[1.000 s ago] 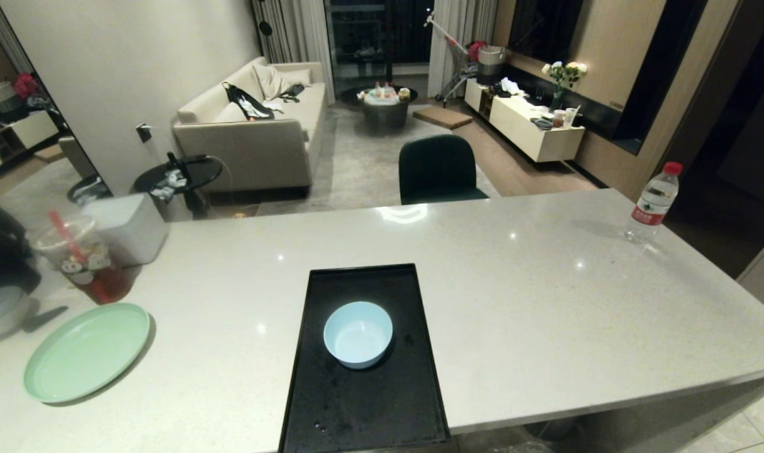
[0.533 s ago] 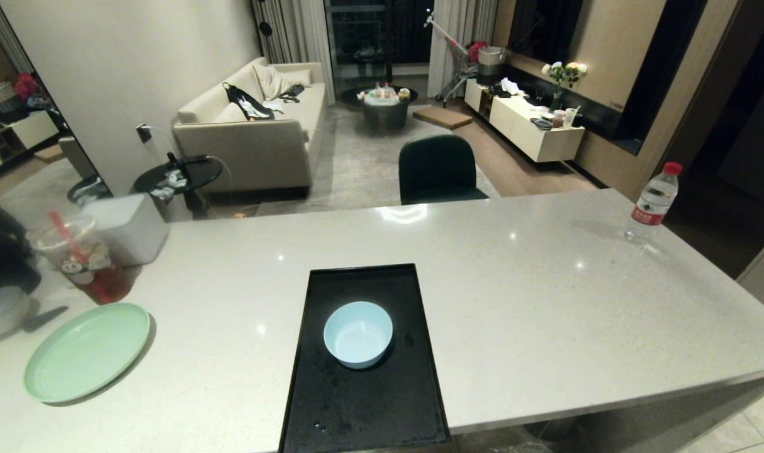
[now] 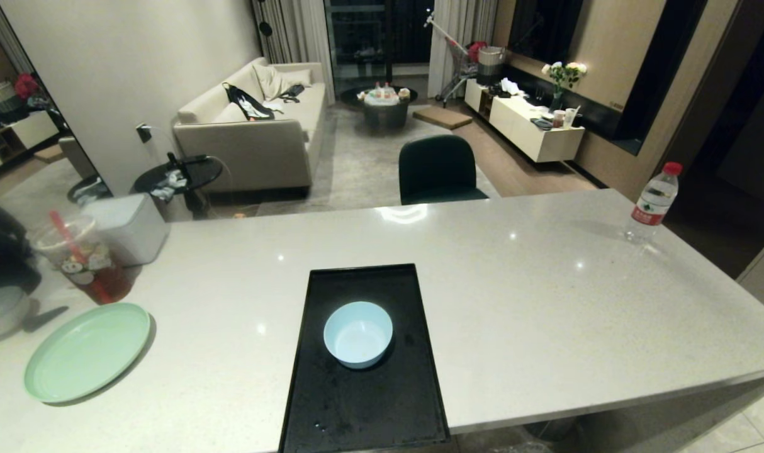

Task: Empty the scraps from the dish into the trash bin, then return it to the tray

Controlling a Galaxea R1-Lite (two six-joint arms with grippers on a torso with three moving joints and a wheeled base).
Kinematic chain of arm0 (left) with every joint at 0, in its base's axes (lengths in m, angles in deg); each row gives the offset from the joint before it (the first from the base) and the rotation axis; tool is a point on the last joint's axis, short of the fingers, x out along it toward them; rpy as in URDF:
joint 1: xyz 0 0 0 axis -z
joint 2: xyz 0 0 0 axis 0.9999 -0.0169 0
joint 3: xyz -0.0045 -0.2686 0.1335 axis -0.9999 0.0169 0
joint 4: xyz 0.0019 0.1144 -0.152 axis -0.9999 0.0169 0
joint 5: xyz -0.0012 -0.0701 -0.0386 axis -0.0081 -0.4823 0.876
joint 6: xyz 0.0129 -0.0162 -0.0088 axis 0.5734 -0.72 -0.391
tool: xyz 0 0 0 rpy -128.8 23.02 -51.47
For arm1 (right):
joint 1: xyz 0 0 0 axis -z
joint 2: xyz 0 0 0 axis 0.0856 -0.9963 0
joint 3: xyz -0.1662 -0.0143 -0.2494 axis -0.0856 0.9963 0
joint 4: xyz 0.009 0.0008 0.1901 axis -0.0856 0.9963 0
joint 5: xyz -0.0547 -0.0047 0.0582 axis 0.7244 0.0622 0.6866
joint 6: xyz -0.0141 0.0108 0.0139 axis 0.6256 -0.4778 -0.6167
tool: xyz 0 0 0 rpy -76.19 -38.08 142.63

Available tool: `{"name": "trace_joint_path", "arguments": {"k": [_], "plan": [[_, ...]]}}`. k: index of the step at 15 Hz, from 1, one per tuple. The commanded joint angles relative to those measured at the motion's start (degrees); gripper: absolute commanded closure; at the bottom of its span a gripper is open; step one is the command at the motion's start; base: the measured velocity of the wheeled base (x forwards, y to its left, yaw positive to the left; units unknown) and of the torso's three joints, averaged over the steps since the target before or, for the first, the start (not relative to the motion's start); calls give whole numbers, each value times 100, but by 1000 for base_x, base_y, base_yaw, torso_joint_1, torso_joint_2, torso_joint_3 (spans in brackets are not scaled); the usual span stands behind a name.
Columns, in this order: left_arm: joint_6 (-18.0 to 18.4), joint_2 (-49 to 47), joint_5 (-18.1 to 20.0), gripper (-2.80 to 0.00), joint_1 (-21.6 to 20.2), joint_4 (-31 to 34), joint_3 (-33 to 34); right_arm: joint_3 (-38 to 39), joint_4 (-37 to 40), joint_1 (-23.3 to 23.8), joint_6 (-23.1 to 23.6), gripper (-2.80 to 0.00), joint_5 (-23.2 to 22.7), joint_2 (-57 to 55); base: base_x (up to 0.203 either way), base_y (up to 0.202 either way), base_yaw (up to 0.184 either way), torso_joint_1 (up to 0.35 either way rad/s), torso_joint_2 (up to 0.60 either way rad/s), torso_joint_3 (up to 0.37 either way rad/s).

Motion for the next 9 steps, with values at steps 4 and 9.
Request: {"name": "trace_joint_path", "arguments": {"k": [4, 9], "plan": [[-6, -6, -4, 0, 0, -4, 0, 0, -4, 0, -7, 0, 3, -13, 0, 0, 0, 0, 0, 0], [-6, -6, -4, 0, 0, -4, 0, 0, -4, 0, -24, 0, 3, -13, 0, 0, 0, 0, 0, 0]]}}
